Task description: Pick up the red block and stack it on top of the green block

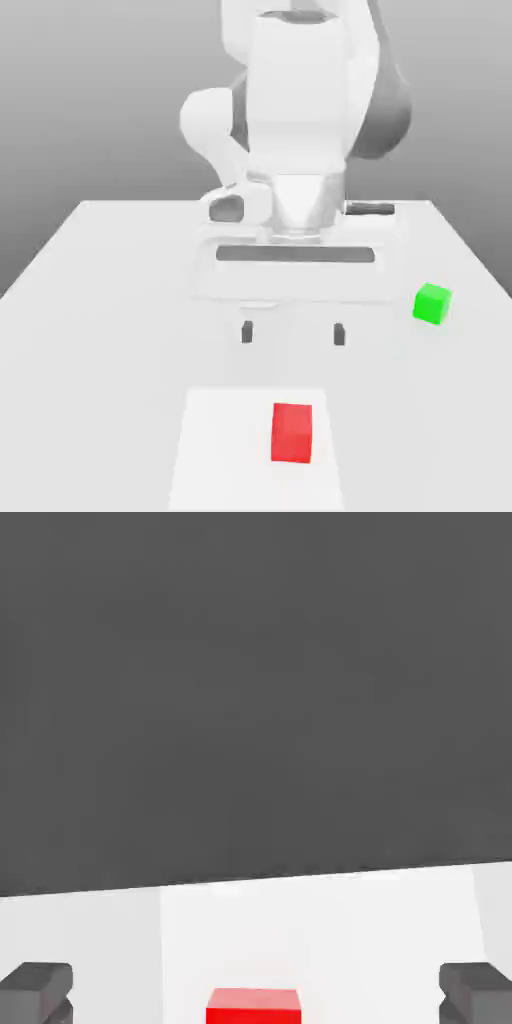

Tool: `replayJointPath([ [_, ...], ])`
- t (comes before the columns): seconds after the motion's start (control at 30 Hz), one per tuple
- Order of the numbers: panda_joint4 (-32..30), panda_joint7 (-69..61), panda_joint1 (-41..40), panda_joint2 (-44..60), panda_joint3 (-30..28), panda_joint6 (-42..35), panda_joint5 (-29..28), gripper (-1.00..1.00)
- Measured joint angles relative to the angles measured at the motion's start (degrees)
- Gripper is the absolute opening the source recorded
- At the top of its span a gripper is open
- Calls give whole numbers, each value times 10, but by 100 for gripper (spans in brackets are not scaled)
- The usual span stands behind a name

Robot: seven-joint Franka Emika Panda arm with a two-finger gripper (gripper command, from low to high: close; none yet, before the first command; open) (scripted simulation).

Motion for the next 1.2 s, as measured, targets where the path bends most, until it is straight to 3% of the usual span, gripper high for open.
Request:
replayJointPath([
  [0.27, -16, 37, 17, 166, -16, 119, -31, 0],
  [0.3, -13, 39, 20, 185, -20, 135, -34, -100],
  [0.53, -13, 41, 20, 189, -20, 138, -36, -100],
  [0.73, -30, 18, 12, 82, 1, 49, -8, -100],
  [1.2, -105, -253, 287, -41, 128, 4, 89, -100],
])
